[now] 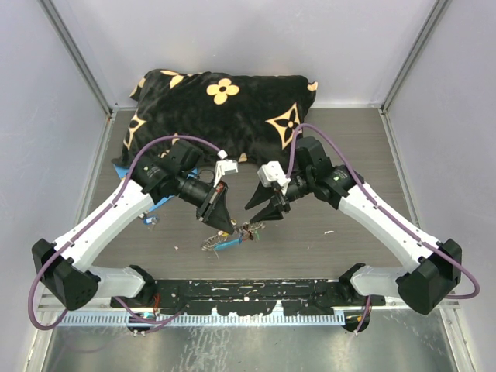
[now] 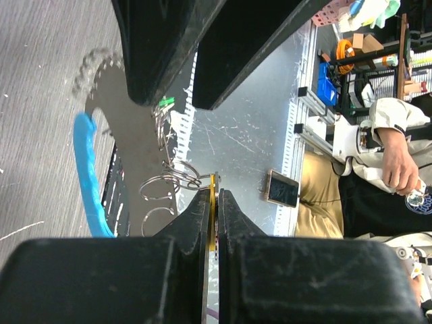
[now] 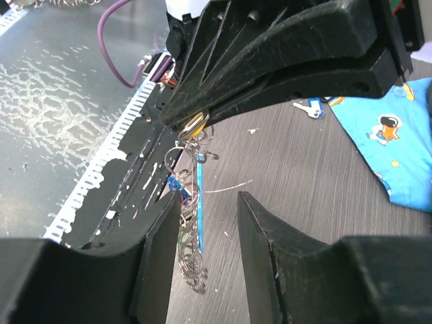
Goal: Remove the keys from the keyring
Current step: Pick up the key from the keyring, then remove the key from the keyring.
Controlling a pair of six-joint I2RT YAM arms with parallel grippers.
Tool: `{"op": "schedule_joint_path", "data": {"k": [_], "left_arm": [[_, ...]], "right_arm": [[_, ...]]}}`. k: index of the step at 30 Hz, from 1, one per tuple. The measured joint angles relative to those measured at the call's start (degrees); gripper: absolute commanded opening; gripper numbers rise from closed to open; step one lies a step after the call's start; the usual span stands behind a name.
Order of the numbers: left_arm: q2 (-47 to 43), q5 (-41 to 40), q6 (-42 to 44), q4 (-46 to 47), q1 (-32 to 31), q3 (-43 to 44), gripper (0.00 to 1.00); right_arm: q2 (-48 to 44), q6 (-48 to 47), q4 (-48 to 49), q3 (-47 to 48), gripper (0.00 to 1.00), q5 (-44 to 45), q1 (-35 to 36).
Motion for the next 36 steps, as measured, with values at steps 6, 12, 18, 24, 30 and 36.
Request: {"op": "schedule_joint_path", "data": {"k": [6, 12, 18, 24, 30, 36], "left_arm": [[1.49, 0.02, 0.94, -0.61, -0.70, 0.92, 0.00], [1.70, 0.02, 1.07, -0.66, -1.07, 0.96, 0.00], [1.70, 0.04, 1.07, -0.61, -1.33, 1.29, 0.00], [1.70, 0.07, 1.09, -0.59, -1.38, 1.38, 0.00], [1.70, 0.07, 1.09, -0.59, -1.38, 1.38, 0.00], [1.70, 0.07, 1.09, -0.72, -1.38, 1.40, 0.00]], "right_arm": [[2.27, 2.27, 3.85, 0.00, 0.45, -0.48, 2.32], [2.99, 4.11, 6.47, -0.04, 0.43, -0.39, 4.28], [2.99, 4.39, 7.93, -0.59, 0.36, -0.37, 4.92], [3.02, 4.04, 8.17, -1.20, 0.31, -0.35, 5.44], [3.02, 3.39, 7.96, -1.20, 0.28, -0.55, 5.90], [3.02, 2.56, 7.91, -1.22, 0.22, -0.33, 6.93]]}}
